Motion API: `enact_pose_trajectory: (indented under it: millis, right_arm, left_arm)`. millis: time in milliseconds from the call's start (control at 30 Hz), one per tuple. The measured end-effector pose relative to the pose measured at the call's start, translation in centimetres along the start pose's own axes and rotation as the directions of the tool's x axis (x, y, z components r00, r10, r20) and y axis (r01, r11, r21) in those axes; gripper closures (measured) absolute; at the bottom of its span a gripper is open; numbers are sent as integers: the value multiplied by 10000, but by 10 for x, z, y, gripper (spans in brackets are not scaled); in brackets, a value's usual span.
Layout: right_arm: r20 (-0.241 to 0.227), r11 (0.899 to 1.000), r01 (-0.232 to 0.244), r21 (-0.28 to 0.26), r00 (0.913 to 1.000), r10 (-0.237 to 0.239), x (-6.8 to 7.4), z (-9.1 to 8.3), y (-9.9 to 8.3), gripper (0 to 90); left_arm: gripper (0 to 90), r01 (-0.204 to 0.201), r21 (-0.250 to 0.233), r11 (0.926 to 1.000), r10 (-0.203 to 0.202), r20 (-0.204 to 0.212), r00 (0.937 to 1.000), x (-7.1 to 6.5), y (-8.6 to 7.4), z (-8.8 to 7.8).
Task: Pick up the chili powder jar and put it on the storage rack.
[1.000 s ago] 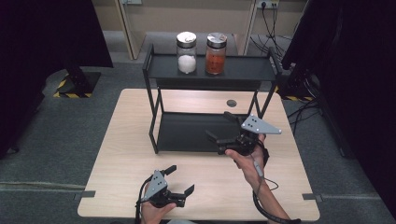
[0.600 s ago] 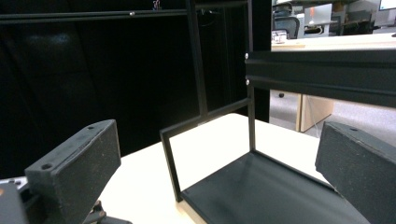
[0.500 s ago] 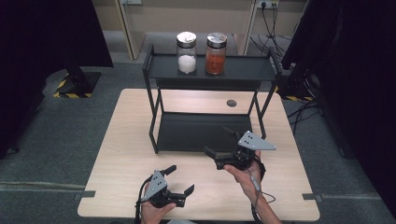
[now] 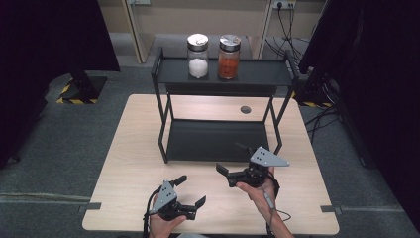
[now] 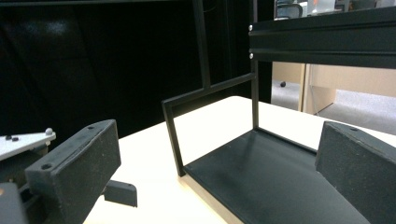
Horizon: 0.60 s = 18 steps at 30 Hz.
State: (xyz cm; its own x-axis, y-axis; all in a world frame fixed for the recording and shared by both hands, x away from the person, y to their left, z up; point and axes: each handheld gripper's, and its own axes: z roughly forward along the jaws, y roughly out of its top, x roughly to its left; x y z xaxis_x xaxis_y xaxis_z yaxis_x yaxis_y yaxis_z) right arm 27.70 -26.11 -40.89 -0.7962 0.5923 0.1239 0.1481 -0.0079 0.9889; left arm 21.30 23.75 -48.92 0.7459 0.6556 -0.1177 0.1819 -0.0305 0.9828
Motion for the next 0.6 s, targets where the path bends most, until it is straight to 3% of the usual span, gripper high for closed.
enact_pose_trajectory:
  millis: [600]
  right_arm:
    - [-183, 9992, 64, 391, 9998, -57, 2, 3, -24, 3]
  left_arm:
    - [3, -28, -74, 10000, 28, 50, 10000, 1, 0, -1]
